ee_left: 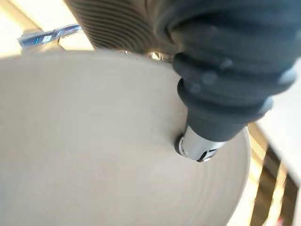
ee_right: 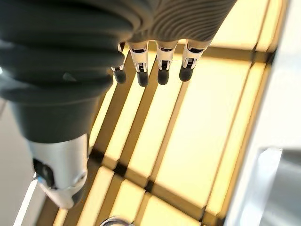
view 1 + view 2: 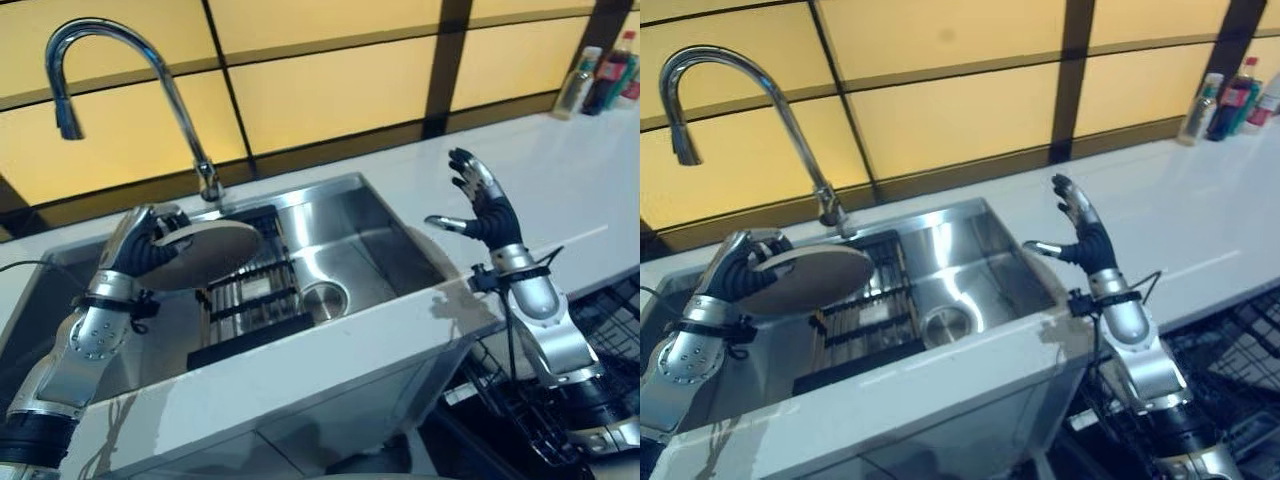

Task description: Pick up plates and place into dishwasher.

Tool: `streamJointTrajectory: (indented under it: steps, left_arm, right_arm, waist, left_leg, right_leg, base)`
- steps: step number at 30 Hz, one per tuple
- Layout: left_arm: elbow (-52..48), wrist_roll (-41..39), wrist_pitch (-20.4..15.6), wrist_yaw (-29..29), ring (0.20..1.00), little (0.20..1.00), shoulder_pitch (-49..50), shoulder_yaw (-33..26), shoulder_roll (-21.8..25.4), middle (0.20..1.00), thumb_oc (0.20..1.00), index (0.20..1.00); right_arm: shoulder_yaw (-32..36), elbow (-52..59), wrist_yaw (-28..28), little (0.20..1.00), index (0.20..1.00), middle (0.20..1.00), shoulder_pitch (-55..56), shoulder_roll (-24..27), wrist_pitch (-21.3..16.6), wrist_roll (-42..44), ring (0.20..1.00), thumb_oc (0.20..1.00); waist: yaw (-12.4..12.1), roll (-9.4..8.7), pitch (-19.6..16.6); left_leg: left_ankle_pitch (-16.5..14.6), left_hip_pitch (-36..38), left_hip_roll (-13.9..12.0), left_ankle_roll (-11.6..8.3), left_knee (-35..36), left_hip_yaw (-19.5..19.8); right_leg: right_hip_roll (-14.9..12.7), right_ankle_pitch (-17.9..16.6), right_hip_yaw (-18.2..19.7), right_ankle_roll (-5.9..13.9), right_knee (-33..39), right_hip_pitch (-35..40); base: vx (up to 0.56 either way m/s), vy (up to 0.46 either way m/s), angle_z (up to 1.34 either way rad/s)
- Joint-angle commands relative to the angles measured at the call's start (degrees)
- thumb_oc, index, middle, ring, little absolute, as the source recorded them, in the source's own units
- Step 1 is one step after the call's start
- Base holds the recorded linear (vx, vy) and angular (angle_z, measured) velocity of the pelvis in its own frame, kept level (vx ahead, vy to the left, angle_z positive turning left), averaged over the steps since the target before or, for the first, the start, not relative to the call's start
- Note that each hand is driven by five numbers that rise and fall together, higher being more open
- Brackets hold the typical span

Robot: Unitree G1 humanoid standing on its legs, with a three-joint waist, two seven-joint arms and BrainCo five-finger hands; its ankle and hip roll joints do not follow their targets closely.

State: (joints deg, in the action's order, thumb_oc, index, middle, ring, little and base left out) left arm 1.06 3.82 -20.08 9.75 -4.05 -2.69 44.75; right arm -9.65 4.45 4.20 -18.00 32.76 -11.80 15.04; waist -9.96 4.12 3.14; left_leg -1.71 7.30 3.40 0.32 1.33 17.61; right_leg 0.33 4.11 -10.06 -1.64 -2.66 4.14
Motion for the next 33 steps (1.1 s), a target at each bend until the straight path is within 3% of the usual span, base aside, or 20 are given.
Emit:
streamJointTrajectory:
  steps: [1,3,8,16,21,27,28,30,31,33]
  left_arm:
    - [-5.4,-11.2,-2.9,-4.4,0.2,0.2,-7.7,-0.3,-1.3,0.2,0.2,0.2]
    - [-6.4,-18.2,-2.7,-8.2,0.2,0.2,-9.1,1.5,-4.7,0.2,0.2,0.2]
    - [-9.5,-19.4,-1.0,-10.7,0.2,0.2,-11.0,6.7,-10.9,0.2,0.2,0.2]
    - [-9.9,-20.5,1.5,-10.4,0.2,0.2,-11.8,10.9,-14.2,0.2,0.2,0.2]
    - [-8.5,-19.6,1.1,-9.5,0.2,0.2,-12.0,12.6,-15.4,0.2,0.2,0.2]
    - [-9.1,-19.2,2.1,-8.6,0.2,0.2,-11.8,12.4,-14.9,0.2,0.2,0.2]
    - [-9.2,-19.2,2.3,-8.5,0.2,0.2,-11.8,12.5,-14.9,0.2,0.2,0.2]
    - [-8.9,-18.8,2.3,-8.4,0.2,0.2,-11.7,12.7,-15.2,0.2,0.2,0.2]
    - [-8.7,-18.8,2.1,-8.5,0.2,0.2,-11.7,12.7,-15.3,0.2,0.2,0.2]
    - [-8.3,-18.7,1.9,-8.6,0.2,0.2,-11.6,12.6,-15.9,0.2,0.2,0.2]
  right_arm:
    - [-2.8,5.1,-1.1,1.0,1.0,1.0,-7.1,-1.0,-2.3,0.5,1.0,1.0]
    - [-5.1,5.0,-1.9,1.0,1.0,1.0,-8.9,-2.4,-1.4,-0.1,1.0,1.0]
    - [-10.5,4.4,-4.1,1.0,1.0,1.0,-12.4,-4.7,1.1,-0.2,1.0,1.0]
    - [-17.4,3.9,-11.6,1.0,1.0,1.0,-13.4,-5.5,4.3,1.9,1.0,1.0]
    - [-20.9,3.1,-13.5,1.0,1.0,1.0,-14.4,-7.5,7.0,1.4,1.0,1.0]
    - [-23.3,3.6,-15.5,1.0,1.0,1.0,-14.7,-5.4,9.8,1.0,1.0,1.0]
    - [-23.4,3.6,-15.0,0.812,0.812,0.812,-14.8,-5.4,10.0,1.3,0.812,0.812]
    - [-23.2,3.4,-14.3,0.266,0.266,0.266,-14.9,-5.9,10.2,2.0,0.266,0.266]
    - [-23.1,3.4,-14.2,0.2,0.2,0.2,-14.8,-6.2,10.1,2.2,0.2,0.2]
    - [-22.8,3.2,-14.5,0.2,0.2,0.2,-14.7,-6.9,10.1,2.0,0.2,0.2]
  waist:
    - [-1.8,-3.12,-2.1]
    - [-2.4,-3.57,-2.3]
    - [-3.2,-4.52,-2.4]
    - [-3.6,-5.64,-2.1]
    - [-3.7,-6.0,-1.9]
    - [-3.8,-6.65,-1.4]
    - [-3.8,-6.78,-1.3]
    - [-3.8,-6.9,-1.2]
    - [-3.7,-6.94,-1.2]
    - [-3.7,-6.92,-1.2]
  left_leg:
    - [2.1,-3.8,3.6,-0.71,2.9,0.0]
    - [2.2,-4.0,3.7,-0.68,2.9,0.3]
    - [2.2,-4.2,3.8,-0.68,2.9,0.6]
    - [2.2,-4.4,4.0,-0.43,2.6,0.2]
    - [2.2,-4.4,4.2,-0.32,2.5,0.1]
    - [2.3,-4.6,4.0,-0.29,2.6,-0.3]
    - [2.3,-4.6,4.0,-0.25,2.6,-0.4]
    - [2.3,-4.6,4.0,-0.21,2.5,-0.5]
    - [2.2,-4.5,4.0,-0.19,2.4,-0.5]
    - [2.2,-4.5,4.1,-0.13,2.5,-0.7]
  right_leg:
    - [-0.1,1.9,-0.1,4.51,1.6,2.3]
    - [-0.1,1.9,-0.7,4.44,1.7,2.4]
    - [-0.1,1.7,-1.7,4.26,2.0,2.6]
    - [-0.1,1.2,-2.0,4.29,2.6,2.6]
    - [0.0,0.8,-1.7,4.18,3.1,2.7]
    - [0.1,0.6,-1.6,4.23,3.4,2.7]
    - [0.1,0.5,-1.7,4.22,3.5,2.7]
    - [0.1,0.5,-1.5,4.19,3.4,2.6]
    - [0.1,0.5,-1.5,4.19,3.3,2.6]
    - [0.1,0.5,-1.5,4.2,3.3,2.6]
  base:
    - [-0.02,-0.058,0.13]
    - [-0.03,-0.049,0.17]
    - [-0.02,-0.036,0.09]
    - [0.0,-0.006,0.03]
    - [0.0,0.0,0.0]
    - [0.0,0.0,0.0]
    - [0.0,0.0,0.0]
    - [0.0,0.0,0.0]
    - [0.0,0.0,0.0]
    - [0.0,0.0,0.0]
